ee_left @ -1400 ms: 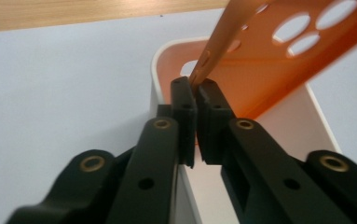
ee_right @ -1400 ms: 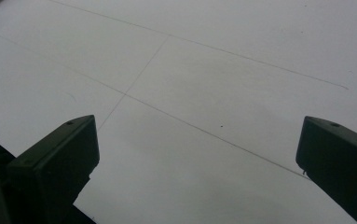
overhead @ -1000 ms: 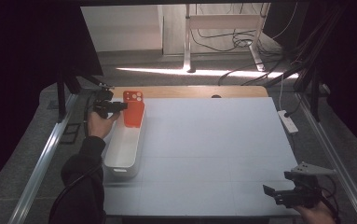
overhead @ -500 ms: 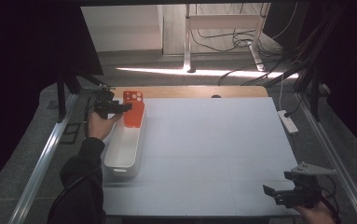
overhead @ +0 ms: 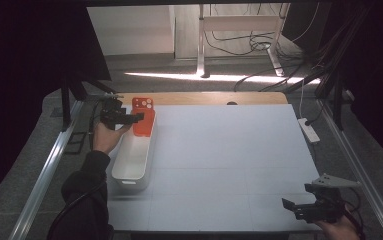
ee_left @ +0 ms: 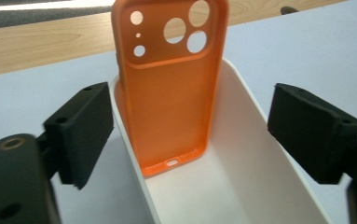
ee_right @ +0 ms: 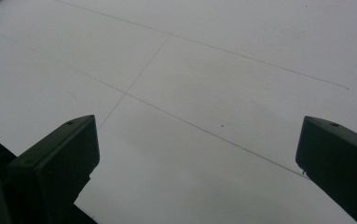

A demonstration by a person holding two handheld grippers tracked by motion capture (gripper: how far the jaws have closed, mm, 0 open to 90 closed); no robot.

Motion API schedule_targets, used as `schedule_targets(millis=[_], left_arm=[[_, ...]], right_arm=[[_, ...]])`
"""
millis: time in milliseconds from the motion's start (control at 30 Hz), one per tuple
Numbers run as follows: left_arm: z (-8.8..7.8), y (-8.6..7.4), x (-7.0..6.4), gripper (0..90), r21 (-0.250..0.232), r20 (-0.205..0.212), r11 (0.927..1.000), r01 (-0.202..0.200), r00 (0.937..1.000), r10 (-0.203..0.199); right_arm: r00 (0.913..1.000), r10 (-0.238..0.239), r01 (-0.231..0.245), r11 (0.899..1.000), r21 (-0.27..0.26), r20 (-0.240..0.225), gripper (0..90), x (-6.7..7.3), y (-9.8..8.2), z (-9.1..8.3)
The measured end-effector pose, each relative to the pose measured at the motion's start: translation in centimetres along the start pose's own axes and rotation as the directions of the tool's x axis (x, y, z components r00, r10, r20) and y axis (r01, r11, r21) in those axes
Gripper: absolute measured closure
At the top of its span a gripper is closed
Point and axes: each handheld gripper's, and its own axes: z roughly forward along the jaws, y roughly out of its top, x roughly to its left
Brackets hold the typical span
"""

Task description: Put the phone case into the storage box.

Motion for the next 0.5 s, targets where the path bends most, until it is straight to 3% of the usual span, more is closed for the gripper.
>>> schedule_targets(millis=[500], left_arm=[[-0.97,-0.29,-0.98,7.6,-0.013,0.052,0.9998,-0.018,0.9985,0.019]], right_arm=[[1.0,-0.001,0.001,1.0,0.001,-0.002,0.0,0.01,0.01,0.02]])
